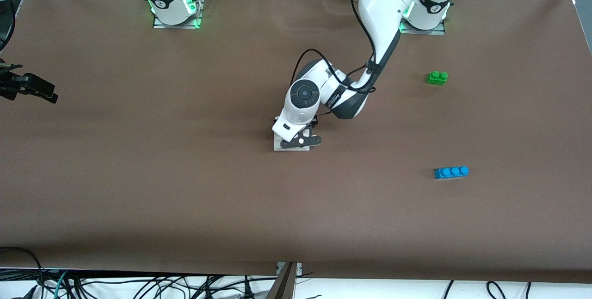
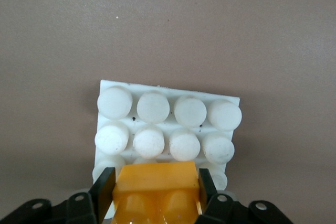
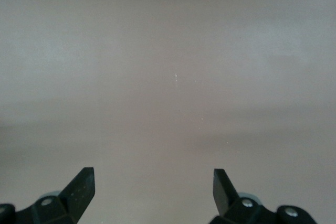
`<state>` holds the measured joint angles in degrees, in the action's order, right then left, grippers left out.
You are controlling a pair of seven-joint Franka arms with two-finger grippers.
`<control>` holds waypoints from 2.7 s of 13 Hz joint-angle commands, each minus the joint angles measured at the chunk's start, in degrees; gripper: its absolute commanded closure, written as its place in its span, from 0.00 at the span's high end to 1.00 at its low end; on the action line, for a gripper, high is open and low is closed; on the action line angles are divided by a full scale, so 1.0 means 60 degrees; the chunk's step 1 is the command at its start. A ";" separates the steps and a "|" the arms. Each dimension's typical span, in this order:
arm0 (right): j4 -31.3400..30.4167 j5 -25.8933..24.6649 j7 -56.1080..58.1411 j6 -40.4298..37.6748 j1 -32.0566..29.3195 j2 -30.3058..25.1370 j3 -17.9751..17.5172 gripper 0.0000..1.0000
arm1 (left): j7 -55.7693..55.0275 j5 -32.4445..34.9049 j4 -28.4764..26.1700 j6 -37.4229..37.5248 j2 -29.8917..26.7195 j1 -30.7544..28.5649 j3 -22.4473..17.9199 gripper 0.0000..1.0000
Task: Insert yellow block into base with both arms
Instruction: 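Press the yellow brick down onto the base plate studs with the left gripper, then open the left gripper and lift it away from the brick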
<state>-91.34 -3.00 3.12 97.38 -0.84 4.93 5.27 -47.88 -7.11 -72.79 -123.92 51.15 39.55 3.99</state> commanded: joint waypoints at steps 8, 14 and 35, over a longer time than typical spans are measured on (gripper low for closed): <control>0.0165 -0.0042 -0.0008 -0.0131 -0.0094 0.0028 -0.0073 1.00 | -0.0341 -0.0030 0.0339 0.0422 0.0031 0.0132 -0.0182 1.00; 0.0165 -0.0042 -0.0008 -0.0116 -0.0094 0.0042 -0.0059 1.00 | -0.0268 0.0028 0.0794 0.1932 -0.0788 0.0059 -0.0371 1.00; 0.0180 -0.0042 0.0036 -0.0087 -0.0080 0.0042 -0.0088 1.00 | 0.7613 0.1182 -0.3410 0.5639 -0.8025 -0.6577 -0.0534 1.00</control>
<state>-91.29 -3.00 3.12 97.42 -0.85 4.93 5.28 -3.17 -3.84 -88.73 -88.13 7.17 0.15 -0.34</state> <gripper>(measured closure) 0.000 0.000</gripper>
